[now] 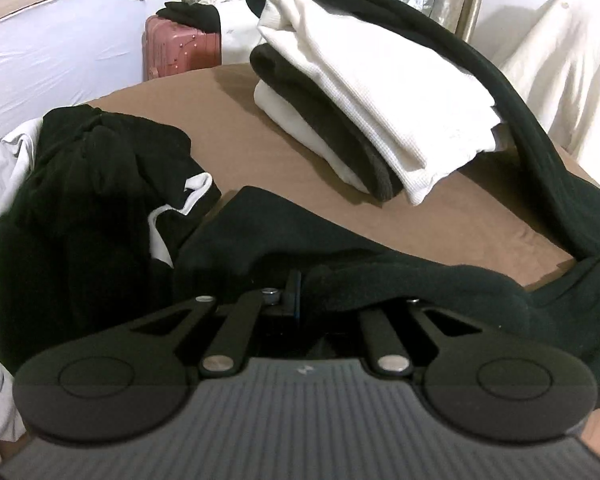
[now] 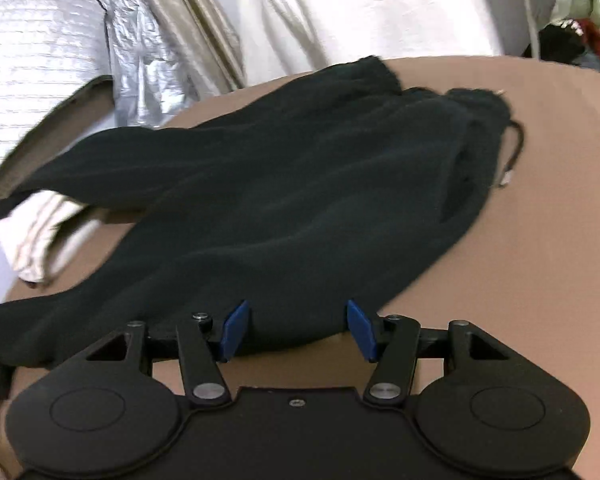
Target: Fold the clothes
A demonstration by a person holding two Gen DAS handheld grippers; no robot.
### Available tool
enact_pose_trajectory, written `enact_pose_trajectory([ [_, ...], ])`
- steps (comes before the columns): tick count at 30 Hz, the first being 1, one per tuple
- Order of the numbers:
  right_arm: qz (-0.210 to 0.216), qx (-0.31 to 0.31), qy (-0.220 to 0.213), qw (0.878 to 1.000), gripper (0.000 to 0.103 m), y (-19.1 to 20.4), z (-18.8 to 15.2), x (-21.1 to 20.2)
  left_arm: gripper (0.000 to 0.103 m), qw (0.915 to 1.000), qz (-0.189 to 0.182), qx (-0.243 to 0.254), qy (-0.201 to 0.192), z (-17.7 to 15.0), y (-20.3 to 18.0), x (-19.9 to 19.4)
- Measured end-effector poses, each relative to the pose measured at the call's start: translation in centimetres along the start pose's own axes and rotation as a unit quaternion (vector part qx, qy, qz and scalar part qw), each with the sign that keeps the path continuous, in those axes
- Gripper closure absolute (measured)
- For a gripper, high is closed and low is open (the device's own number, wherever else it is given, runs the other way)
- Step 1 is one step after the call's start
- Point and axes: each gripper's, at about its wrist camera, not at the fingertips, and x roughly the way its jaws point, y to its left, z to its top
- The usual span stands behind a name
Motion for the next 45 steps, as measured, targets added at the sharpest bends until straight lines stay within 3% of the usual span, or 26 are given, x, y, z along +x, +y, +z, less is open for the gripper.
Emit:
enact_pose_trajectory([
  [3,-0.028,-0.014,-0.015,0.999,0.037,-1.8,1.2,0.8,0.097,0.9997,0.014,0.018,0.003,-0.4,-0.4,0.2],
  [5,-0.033,0.0,-0.013,0.999,0.024,-3.3,2.4,1.9,0.097,0.9992,0.022,0.034,0.004,-0.6,-1.0,0.5],
  [7,-0.039,0.014,-0.012,0.999,0.024,-4.7,3.6,3.0,0.097,0.9984,0.027,0.048,0.005,-0.8,-1.5,0.7],
  [9,-0.044,0.027,-0.01,0.999,0.021,-6.1,4.9,4.1,0.097,0.9987,0.012,0.049,0.003,-1.0,-1.6,0.9],
  [11,-0.049,0.041,-0.009,0.998,0.015,-7.5,6.1,5.2,0.088,0.999,-0.019,0.038,0.014,-0.9,-1.2,1.4],
  [13,-0.054,0.055,-0.007,0.997,0.015,-9.0,7.3,6.3,0.087,0.9988,-0.038,0.015,0.028,-0.6,-0.8,2.3],
  [15,-0.059,0.069,-0.006,0.996,0.015,-10.4,8.6,7.4,0.091,0.9985,-0.039,0.019,0.033,-0.5,-0.9,2.8],
  [16,-0.063,0.066,-0.013,0.996,0.015,-10.7,9.0,8.0,0.098,0.9985,-0.036,0.024,0.034,-0.4,-1.0,2.9],
  [17,-0.069,0.058,-0.024,0.996,0.028,-10.9,9.3,8.7,0.098,0.9985,-0.026,0.036,0.031,-0.3,-1.4,2.6],
  [18,-0.066,0.037,-0.028,0.997,0.054,-10.6,9.9,9.0,0.098,0.9983,-0.017,0.047,0.028,-0.1,-1.7,2.2],
  [19,-0.06,0.008,-0.03,0.998,0.094,-10.1,10.7,9.1,0.098,0.9983,-0.014,0.051,0.024,0.3,-1.9,1.5],
  [20,-0.074,-0.042,-0.044,0.995,0.094,-8.6,11.3,8.3,0.098,0.9988,-0.02,0.036,0.026,1.0,-1.8,0.6],
  [22,-0.118,-0.16,-0.082,0.977,0.095,-5.0,12.3,5.8,0.098,0.9972,-0.051,-0.031,0.045,2.7,-0.5,-1.6],
  [25,-0.152,-0.203,-0.153,0.955,0.095,-3.2,13.2,0.0,0.098,0.9895,-0.107,-0.077,0.059,4.4,0.6,-5.1],
  [27,-0.199,-0.221,-0.129,0.946,0.093,-4.4,12.5,1.5,0.098,0.9927,-0.098,-0.023,0.067,4.3,-0.7,-6.1],
  [30,-0.274,-0.244,-0.072,0.927,0.075,-6.7,11.3,5.3,0.096,0.9832,-0.11,0.021,0.144,2.6,-2.6,-3.0],
  [32,-0.306,-0.258,-0.03,0.916,0.073,-7.6,10.1,7.6,0.096,0.9831,-0.086,0.05,0.154,1.2,-3.7,-0.5],
  [33,-0.317,-0.261,-0.031,0.911,0.071,-7.1,9.1,7.7,0.096,0.9834,-0.07,0.077,0.149,0.6,-4.4,0.6],
  [34,-0.333,-0.262,-0.042,0.905,0.059,-6.3,8.2,7.5,0.095,0.9825,-0.06,0.096,0.148,0.1,-4.9,1.5],
  [38,-0.219,-0.234,-0.07,0.945,0.053,-1.1,5.5,4.1,0.091,0.9805,-0.037,0.143,0.13,-0.2,-6.5,2.9],
  [40,-0.153,-0.216,-0.082,0.961,0.053,1.5,4.2,2.3,0.094,0.9784,-0.028,0.167,0.118,0.3,-7.3,2.7],
  [43,-0.052,-0.188,-0.1,0.976,0.051,5.5,2.3,-0.5,0.098,0.976,-0.027,0.184,0.114,1.9,-8.3,1.7],
  [45,-0.02,-0.21,-0.094,0.973,0.051,8.5,1.0,-0.2,0.098,0.9831,-0.063,0.123,0.12,3.9,-7.4,1.1],
])
